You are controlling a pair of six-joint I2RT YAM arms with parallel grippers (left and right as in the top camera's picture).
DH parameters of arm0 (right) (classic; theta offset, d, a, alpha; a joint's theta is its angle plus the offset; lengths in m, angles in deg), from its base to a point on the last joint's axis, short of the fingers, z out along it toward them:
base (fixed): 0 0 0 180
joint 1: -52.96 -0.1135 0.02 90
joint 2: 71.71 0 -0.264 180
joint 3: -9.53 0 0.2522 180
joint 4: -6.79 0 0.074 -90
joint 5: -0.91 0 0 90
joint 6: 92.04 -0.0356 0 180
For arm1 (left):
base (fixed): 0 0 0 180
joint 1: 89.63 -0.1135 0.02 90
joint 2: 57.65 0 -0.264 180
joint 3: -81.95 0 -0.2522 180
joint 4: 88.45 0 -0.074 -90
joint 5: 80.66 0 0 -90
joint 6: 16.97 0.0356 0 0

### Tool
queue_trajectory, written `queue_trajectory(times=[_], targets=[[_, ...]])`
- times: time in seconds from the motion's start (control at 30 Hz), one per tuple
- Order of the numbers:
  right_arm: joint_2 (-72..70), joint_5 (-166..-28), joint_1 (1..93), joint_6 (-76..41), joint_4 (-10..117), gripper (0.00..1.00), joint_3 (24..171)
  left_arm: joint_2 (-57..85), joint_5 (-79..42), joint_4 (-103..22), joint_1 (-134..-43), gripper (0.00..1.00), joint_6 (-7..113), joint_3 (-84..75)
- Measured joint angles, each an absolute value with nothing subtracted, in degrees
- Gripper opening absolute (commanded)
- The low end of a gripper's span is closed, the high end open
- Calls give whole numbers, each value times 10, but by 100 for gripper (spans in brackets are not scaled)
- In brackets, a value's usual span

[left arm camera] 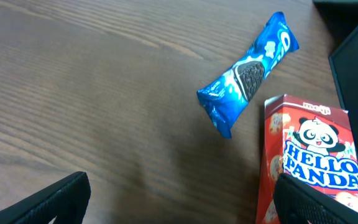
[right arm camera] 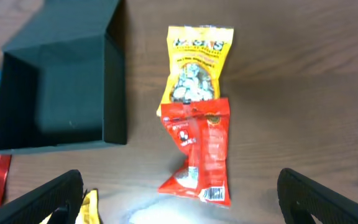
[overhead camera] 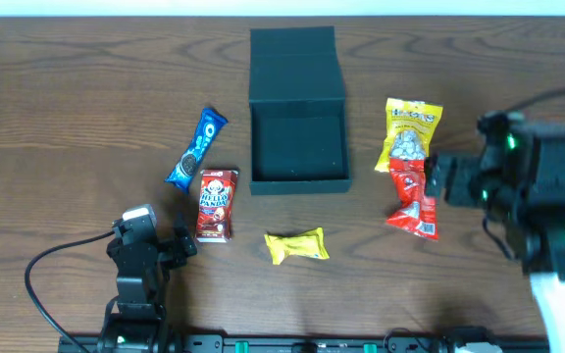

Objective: Pack container
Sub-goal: 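Reach the right gripper to the yellow Hacks bag and grasp it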

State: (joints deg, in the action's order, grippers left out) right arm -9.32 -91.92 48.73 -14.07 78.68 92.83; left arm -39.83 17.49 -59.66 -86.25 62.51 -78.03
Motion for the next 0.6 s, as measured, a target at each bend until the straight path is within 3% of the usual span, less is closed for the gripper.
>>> queue_trajectory(times=[0.17, 0.6], targets=[[12, -922, 487, -142, 806, 99, 1007, -398, 175, -597, -863, 95, 625, -780], [140, -930, 491, -170, 780, 99, 1015, -398, 175, -597, -863, 95, 625, -780]])
